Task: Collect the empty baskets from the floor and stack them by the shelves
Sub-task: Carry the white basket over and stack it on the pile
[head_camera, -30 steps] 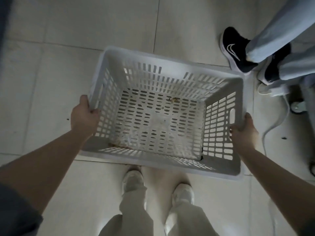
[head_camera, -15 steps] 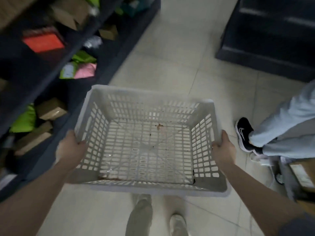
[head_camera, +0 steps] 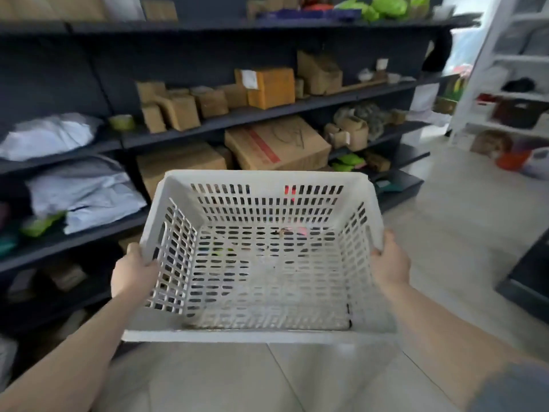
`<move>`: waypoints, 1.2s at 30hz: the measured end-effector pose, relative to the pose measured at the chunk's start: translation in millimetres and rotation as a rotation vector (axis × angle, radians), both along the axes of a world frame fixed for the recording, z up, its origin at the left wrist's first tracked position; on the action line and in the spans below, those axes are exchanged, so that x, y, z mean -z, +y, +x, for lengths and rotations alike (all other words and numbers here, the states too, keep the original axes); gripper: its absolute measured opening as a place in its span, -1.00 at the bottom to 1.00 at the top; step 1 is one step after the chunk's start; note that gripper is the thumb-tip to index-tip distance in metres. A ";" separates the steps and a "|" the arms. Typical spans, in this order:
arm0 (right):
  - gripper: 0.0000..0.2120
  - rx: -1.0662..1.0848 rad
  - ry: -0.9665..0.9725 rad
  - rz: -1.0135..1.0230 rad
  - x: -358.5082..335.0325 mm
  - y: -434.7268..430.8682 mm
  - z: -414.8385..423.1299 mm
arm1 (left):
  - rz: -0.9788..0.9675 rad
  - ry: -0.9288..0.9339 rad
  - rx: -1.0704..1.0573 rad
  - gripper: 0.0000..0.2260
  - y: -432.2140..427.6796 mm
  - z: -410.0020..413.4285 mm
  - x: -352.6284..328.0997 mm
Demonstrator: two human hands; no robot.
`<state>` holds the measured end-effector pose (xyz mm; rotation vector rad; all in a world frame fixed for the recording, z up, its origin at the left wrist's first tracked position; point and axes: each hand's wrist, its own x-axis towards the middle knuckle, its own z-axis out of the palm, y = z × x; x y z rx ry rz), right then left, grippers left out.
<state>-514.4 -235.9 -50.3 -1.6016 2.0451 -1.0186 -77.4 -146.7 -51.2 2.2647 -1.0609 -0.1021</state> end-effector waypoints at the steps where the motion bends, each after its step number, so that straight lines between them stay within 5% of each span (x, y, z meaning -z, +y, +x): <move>1: -0.52 -0.047 -0.003 -0.026 -14.8 2.2 23.7 | -0.021 0.011 -0.044 -0.83 19.1 19.5 -11.1; 17: -0.48 -0.661 -0.072 -0.100 -94.5 126.8 477.8 | -0.128 -0.052 -0.648 -0.86 378.4 327.5 -129.2; 36: -0.49 -1.082 0.015 0.026 -82.5 160.6 884.0 | -0.086 0.028 -1.021 -0.84 497.6 595.7 -108.3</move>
